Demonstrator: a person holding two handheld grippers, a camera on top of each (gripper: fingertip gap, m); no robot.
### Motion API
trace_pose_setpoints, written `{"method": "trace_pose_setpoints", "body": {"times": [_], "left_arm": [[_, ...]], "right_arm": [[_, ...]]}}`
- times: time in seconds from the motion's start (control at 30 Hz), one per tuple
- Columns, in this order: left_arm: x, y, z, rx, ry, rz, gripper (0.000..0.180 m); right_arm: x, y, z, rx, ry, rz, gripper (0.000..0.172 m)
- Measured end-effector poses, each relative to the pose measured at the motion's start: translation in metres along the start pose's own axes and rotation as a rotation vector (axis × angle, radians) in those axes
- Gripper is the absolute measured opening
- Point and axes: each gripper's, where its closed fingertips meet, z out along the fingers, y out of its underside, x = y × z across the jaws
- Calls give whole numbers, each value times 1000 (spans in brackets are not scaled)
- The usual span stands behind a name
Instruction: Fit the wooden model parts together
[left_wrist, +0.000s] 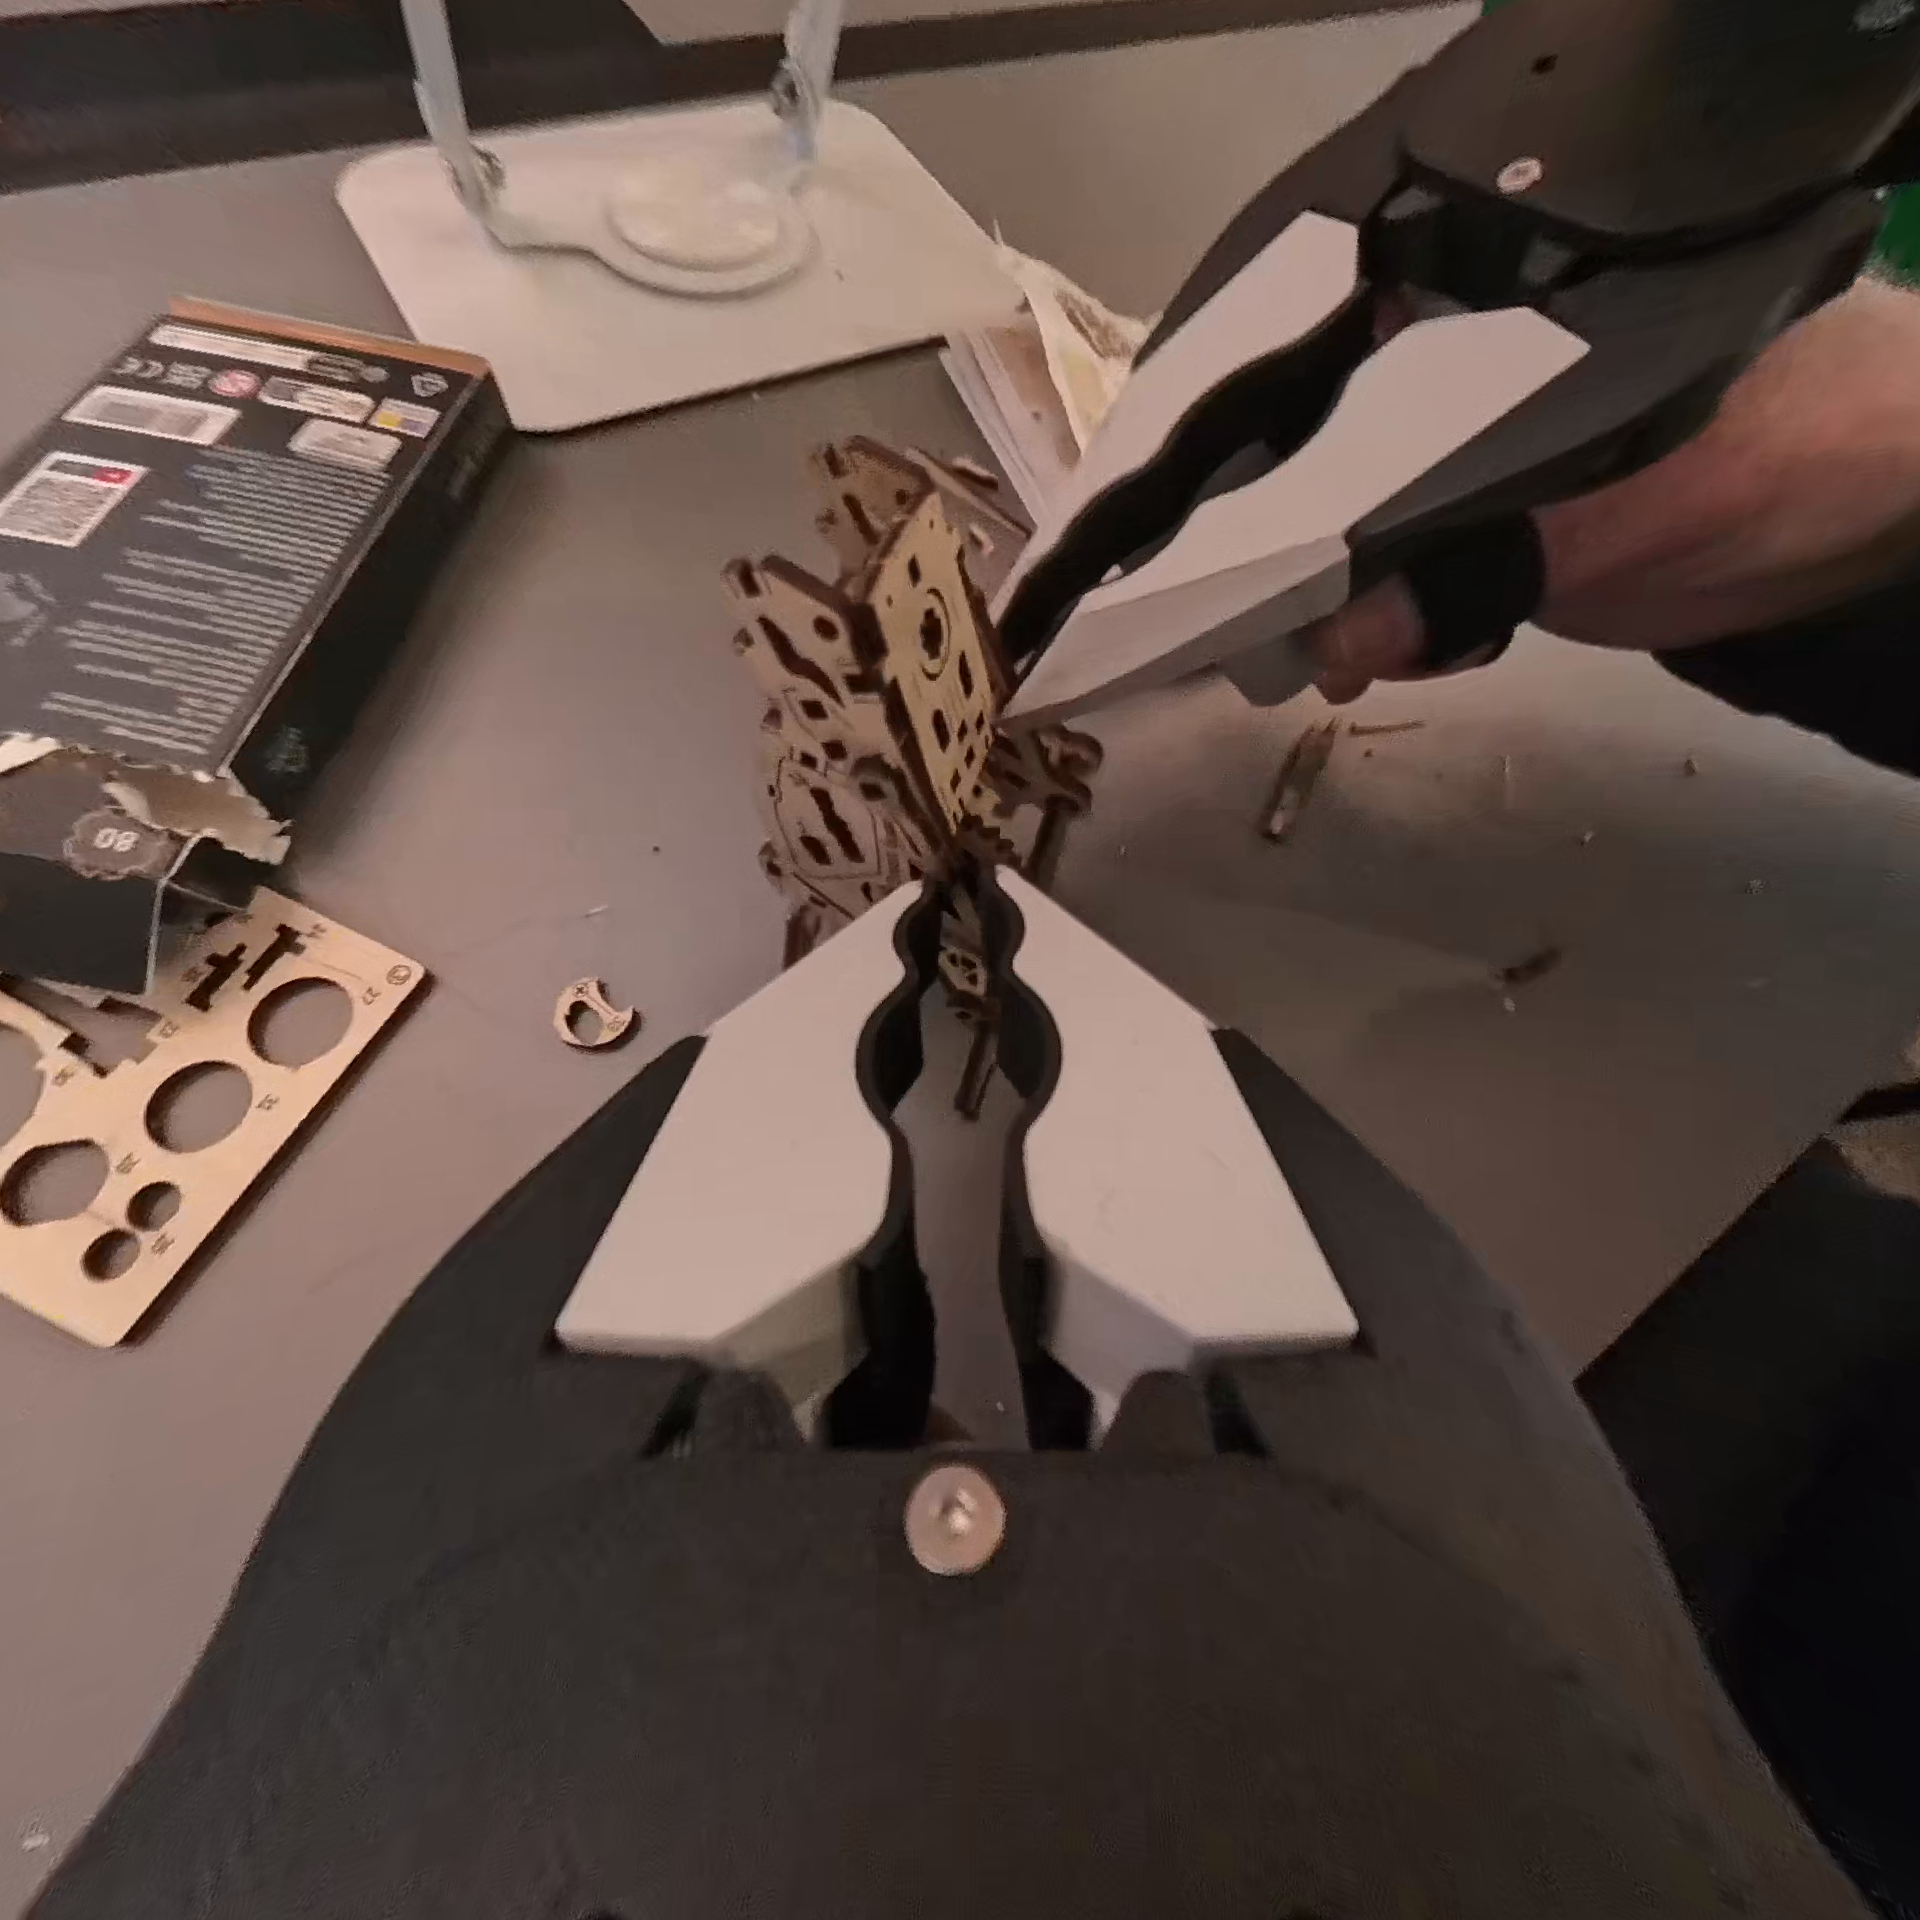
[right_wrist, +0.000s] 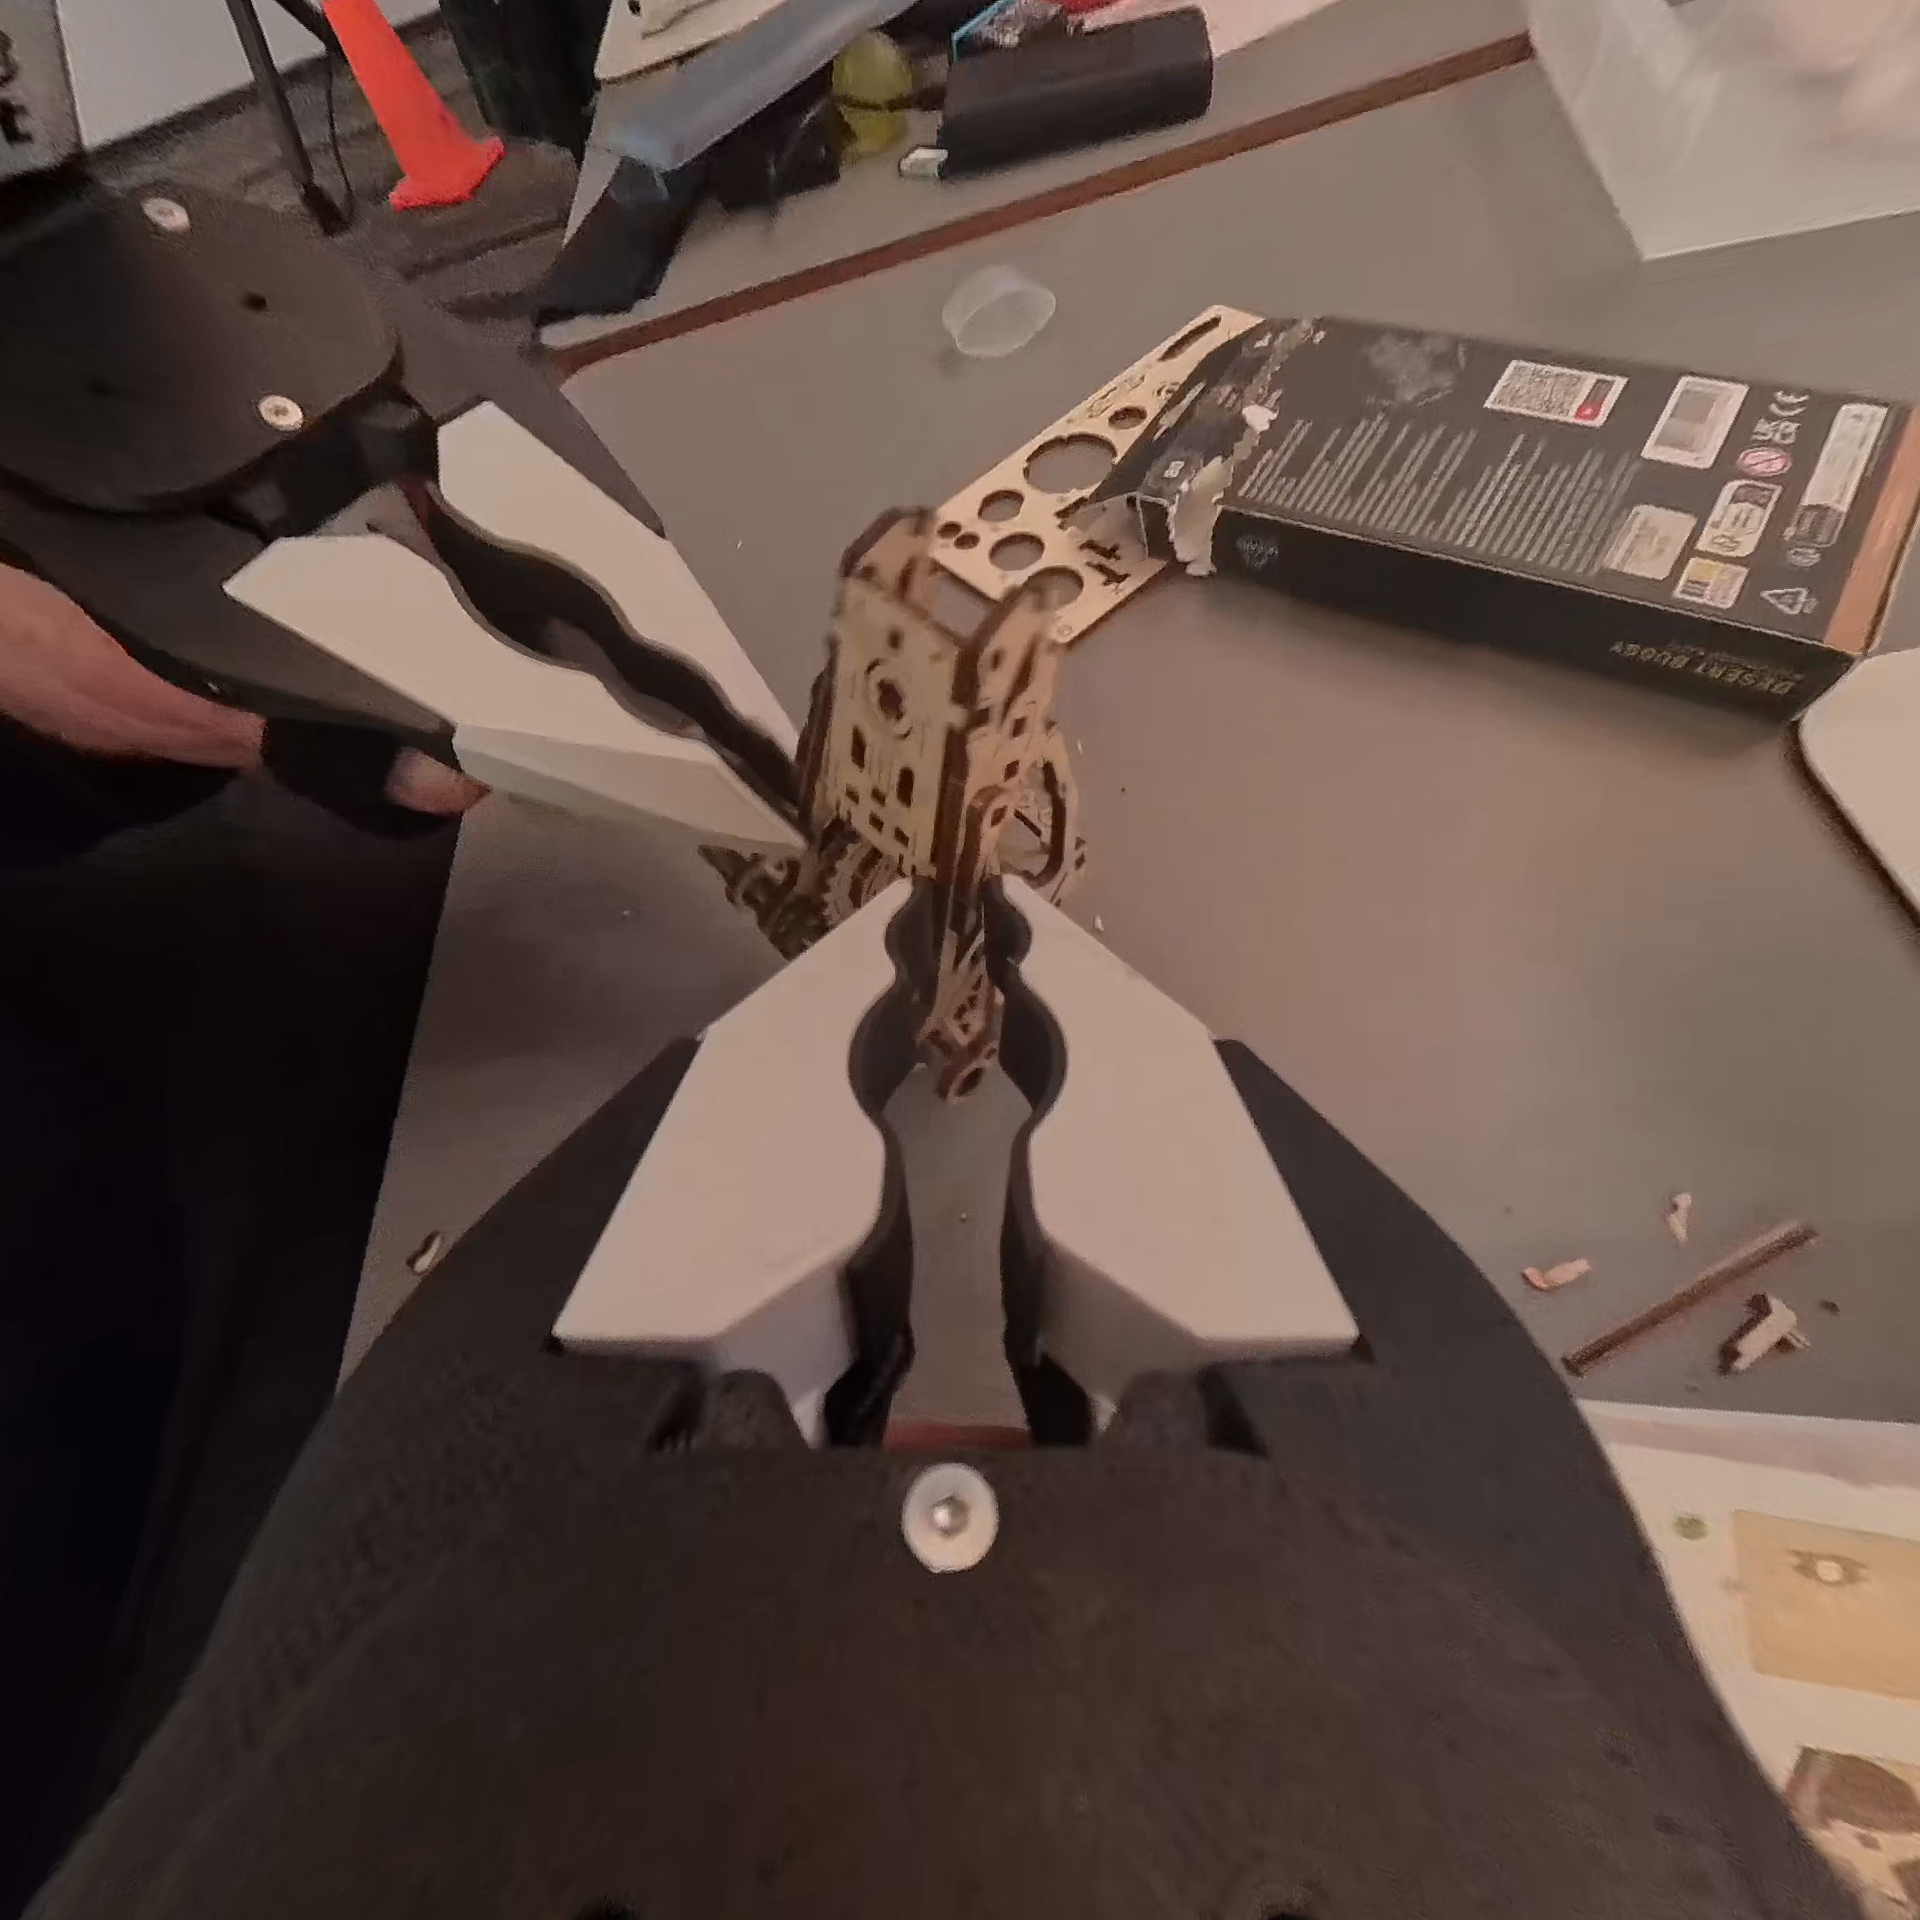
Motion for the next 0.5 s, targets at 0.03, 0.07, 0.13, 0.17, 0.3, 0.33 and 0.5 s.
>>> {"method": "trace_pose_setpoints", "body": {"times": [0.03, 0.07, 0.13, 0.17, 0.3, 0.33, 0.5], "left_arm": [[1, 5, 3, -20, 17, 7, 3], [2, 10, 5, -31, 38, 15, 2], [3, 16, 7, -28, 35, 65, 2], [2, 22, 9, -48, 20, 100, 2], [3, 27, 11, -38, 20, 135, 5], [3, 27, 10, -32, 21, 132, 7], [2, 26, 11, -31, -24, 183, 20]], "right_arm": [[0, 2, 1, 11, 1, 2, 6], [0, 4, 2, 15, 1, -5, 6], [-1, 9, 3, 22, 1, -29, 6], [-3, 14, 5, 13, -4, -33, 6], [-5, 20, 5, 38, 7, -50, 6], [-5, 21, 5, 38, 7, -55, 7], [-7, 25, 3, 36, 15, -92, 7]]}}
